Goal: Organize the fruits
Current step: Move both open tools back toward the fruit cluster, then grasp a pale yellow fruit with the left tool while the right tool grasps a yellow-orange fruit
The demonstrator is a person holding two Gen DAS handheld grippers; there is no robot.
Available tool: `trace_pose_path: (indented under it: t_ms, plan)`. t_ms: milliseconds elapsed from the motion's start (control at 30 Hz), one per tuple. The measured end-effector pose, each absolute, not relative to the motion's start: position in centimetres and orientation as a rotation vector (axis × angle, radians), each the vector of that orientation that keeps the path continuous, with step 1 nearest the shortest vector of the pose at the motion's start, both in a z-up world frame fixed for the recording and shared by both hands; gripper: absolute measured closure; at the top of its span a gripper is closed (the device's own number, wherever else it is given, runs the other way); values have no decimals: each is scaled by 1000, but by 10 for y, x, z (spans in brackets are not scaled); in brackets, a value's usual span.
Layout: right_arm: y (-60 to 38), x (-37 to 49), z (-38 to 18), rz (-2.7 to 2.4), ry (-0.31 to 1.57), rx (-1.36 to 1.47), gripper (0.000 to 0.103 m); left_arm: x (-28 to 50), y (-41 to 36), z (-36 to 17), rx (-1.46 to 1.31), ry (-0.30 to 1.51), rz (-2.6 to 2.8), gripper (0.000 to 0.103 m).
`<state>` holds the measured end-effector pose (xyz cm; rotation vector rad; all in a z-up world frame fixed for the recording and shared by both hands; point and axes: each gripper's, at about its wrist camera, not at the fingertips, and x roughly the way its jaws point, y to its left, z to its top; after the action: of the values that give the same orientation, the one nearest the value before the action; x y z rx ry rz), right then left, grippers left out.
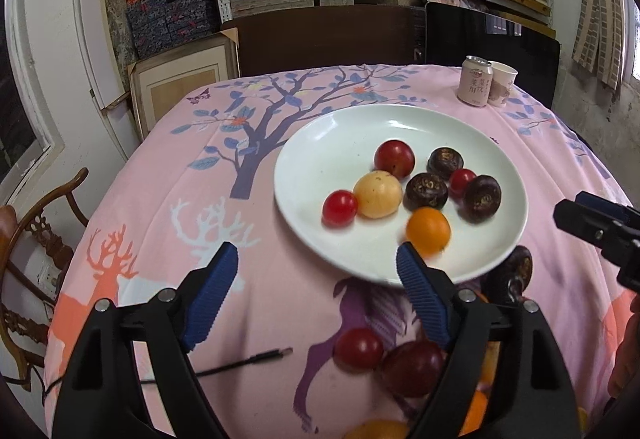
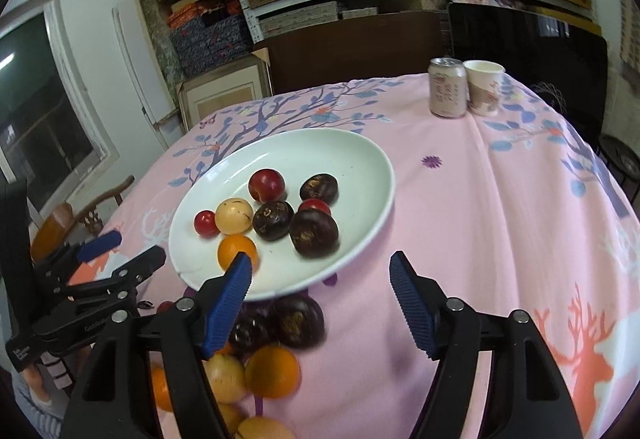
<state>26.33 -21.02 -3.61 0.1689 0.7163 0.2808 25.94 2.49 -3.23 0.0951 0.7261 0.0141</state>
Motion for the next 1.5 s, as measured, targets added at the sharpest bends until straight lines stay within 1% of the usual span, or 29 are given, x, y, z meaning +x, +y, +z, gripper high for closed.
trace_pose_path:
  t_ms: [267, 400, 667, 733, 833, 967, 1067, 1167, 1500]
  plan:
    - [-225, 232, -47, 266, 712, 202, 29, 233, 29, -40, 83, 735, 26, 23]
    - [-232, 219, -50, 265, 709, 225, 26, 221, 29, -44, 79, 740, 23, 22]
    - [-245, 191, -62, 264, 731, 258, 25, 192, 33, -53, 42, 791, -53, 18]
    - [-248, 182, -66, 266, 734, 262, 21, 178, 34, -57, 34, 802, -96, 17]
    - [-253, 172, -69, 277, 728, 280, 19, 159, 30, -66, 58, 825, -146, 16]
    - [-254, 171, -68, 282, 724, 282, 18, 141, 17, -64, 123, 774, -181, 16]
    - [-254, 171, -69, 286, 729, 284, 18, 143, 11, -69, 145, 800, -190, 16]
    - [-255, 172, -70, 288, 733, 296, 14, 149, 13, -73, 131, 842, -196, 16]
    - [-253, 171, -69, 307, 728, 292, 13, 169, 45, -82, -15, 921, -124, 15]
